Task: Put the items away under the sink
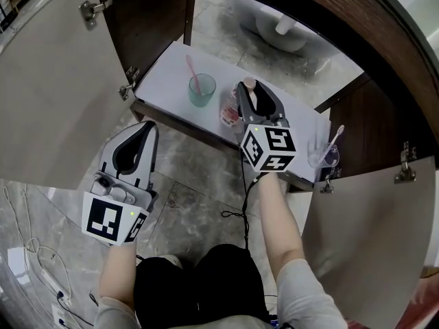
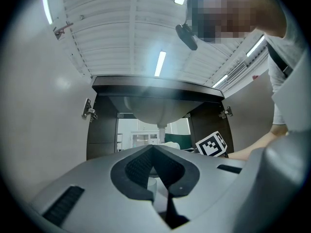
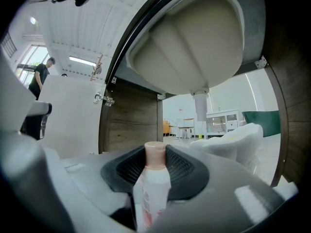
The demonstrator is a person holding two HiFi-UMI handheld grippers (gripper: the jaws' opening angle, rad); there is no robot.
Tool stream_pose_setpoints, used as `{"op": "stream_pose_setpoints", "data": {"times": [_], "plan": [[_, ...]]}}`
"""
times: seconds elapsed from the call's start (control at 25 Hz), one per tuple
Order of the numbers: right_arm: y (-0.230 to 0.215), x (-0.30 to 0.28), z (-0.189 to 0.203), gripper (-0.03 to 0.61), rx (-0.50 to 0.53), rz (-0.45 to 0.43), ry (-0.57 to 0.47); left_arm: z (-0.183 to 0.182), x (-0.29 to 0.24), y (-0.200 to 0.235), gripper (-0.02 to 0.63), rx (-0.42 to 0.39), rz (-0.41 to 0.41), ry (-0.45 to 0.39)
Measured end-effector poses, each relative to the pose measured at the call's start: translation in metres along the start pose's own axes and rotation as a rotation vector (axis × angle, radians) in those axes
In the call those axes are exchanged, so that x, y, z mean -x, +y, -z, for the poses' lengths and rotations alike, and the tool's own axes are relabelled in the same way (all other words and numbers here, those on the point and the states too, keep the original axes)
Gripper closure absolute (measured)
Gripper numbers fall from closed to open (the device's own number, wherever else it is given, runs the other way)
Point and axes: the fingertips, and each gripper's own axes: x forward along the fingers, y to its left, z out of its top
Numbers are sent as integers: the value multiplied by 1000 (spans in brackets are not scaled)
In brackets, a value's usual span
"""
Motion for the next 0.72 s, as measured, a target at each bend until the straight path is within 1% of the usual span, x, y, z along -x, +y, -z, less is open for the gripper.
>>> {"op": "stream_pose_setpoints", "data": {"times": [0.28,0.6,0.72], "plan": [[-6,-1,6,440,-2,11,9,2,1,0,609,2,-1,3],[-5,3,6,437,23,17,-9,4,0,-6,609,0,11,7],[-5,4,6,433,47,26,-12,4,0,-9,609,-2,19,6]]}}
